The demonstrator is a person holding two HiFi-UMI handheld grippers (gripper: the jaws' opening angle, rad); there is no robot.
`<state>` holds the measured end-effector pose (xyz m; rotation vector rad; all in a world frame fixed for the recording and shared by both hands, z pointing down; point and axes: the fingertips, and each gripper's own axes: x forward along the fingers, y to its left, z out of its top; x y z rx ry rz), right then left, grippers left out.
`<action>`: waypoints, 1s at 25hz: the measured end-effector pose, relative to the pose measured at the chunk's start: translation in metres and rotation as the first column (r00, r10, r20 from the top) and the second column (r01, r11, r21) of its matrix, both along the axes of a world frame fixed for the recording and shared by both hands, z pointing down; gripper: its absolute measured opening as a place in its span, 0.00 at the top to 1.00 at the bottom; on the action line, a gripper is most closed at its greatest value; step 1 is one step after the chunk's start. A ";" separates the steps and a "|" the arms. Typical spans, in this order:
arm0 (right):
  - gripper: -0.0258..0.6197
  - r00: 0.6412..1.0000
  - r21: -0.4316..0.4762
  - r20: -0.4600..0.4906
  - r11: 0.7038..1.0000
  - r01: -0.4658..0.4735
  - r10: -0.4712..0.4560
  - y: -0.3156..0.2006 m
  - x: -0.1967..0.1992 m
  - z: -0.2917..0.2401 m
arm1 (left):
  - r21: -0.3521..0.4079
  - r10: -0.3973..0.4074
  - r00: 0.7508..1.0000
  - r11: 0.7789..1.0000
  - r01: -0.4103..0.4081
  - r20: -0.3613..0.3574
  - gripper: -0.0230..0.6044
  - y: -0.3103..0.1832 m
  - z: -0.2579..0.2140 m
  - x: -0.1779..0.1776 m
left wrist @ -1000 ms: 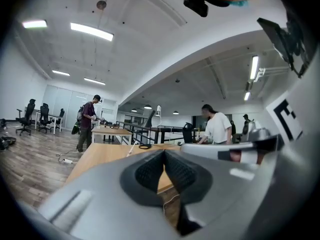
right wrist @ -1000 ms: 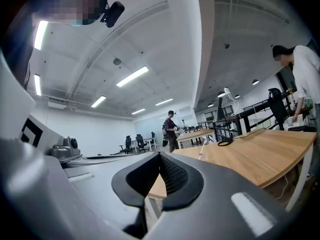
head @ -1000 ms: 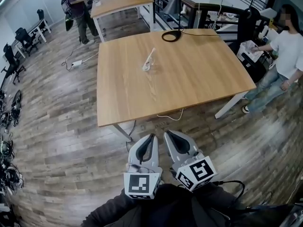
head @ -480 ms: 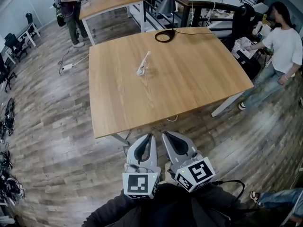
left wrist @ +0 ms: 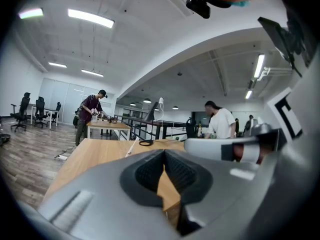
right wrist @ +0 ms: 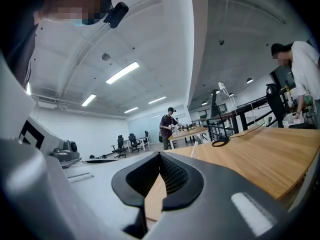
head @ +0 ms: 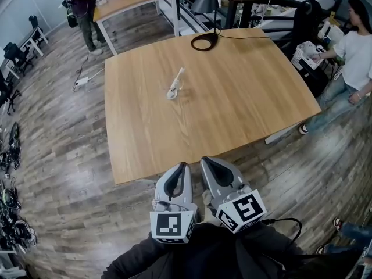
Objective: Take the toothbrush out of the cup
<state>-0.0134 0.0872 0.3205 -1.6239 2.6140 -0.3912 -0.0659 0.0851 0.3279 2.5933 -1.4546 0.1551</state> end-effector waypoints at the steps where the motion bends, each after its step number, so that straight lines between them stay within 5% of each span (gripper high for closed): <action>1: 0.96 1.000 -0.005 0.004 1.000 -0.001 0.001 -0.010 0.005 0.002 | -0.003 0.001 1.000 1.000 -0.001 0.004 0.95 -0.009 0.002 0.004; 18: 0.96 0.992 -0.006 0.050 0.993 0.116 -0.115 -0.166 0.068 -0.003 | -0.016 -0.106 0.993 0.994 0.107 0.051 0.95 -0.155 -0.002 0.069; 25: 0.96 0.979 0.002 0.056 0.981 0.194 -0.194 -0.205 0.060 -0.008 | -0.023 -0.199 0.978 0.979 0.201 0.068 0.95 -0.190 -0.010 0.061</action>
